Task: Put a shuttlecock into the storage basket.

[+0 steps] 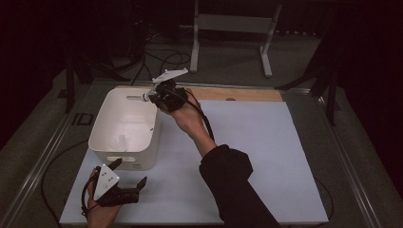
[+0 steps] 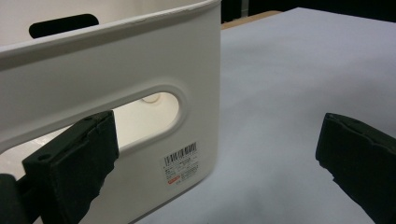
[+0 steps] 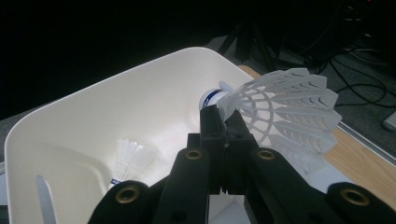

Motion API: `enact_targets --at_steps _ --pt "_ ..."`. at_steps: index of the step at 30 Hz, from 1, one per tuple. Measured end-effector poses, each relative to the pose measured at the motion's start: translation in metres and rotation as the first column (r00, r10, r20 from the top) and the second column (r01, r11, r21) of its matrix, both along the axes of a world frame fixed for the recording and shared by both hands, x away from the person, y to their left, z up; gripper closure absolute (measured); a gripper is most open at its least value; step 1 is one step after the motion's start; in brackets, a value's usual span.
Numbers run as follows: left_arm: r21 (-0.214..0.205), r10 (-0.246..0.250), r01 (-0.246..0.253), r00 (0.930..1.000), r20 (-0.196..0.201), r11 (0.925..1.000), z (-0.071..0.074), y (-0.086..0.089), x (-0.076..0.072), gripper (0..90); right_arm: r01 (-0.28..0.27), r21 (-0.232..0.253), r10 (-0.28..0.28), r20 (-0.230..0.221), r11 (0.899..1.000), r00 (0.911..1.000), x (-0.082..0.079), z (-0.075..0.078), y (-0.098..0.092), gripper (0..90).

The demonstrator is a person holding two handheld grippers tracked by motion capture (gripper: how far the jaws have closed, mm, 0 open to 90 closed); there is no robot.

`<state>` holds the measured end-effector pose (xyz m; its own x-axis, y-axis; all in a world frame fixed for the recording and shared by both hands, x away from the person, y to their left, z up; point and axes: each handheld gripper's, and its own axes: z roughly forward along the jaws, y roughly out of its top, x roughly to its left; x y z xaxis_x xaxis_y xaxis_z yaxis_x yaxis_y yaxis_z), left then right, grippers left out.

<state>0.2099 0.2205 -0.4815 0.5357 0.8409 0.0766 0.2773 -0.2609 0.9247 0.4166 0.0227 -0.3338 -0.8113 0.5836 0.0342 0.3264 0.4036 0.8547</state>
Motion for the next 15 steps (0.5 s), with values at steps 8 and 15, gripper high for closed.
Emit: enact_targets --at_steps 8,15 --pt "0.001 0.0 0.0 1.0 0.0 1.0 -0.0001 -0.0001 0.0 0.0 -0.014 -0.005 0.014 0.001 1.0 0.9999 -0.0025 -0.0008 0.0059 88.9" --pt "-0.001 0.0 0.0 1.0 0.0 1.0 -0.0002 -0.0003 0.0 0.0 -0.026 -0.012 0.026 0.001 1.0 0.9997 -0.0045 -0.0016 0.0102 88.8"
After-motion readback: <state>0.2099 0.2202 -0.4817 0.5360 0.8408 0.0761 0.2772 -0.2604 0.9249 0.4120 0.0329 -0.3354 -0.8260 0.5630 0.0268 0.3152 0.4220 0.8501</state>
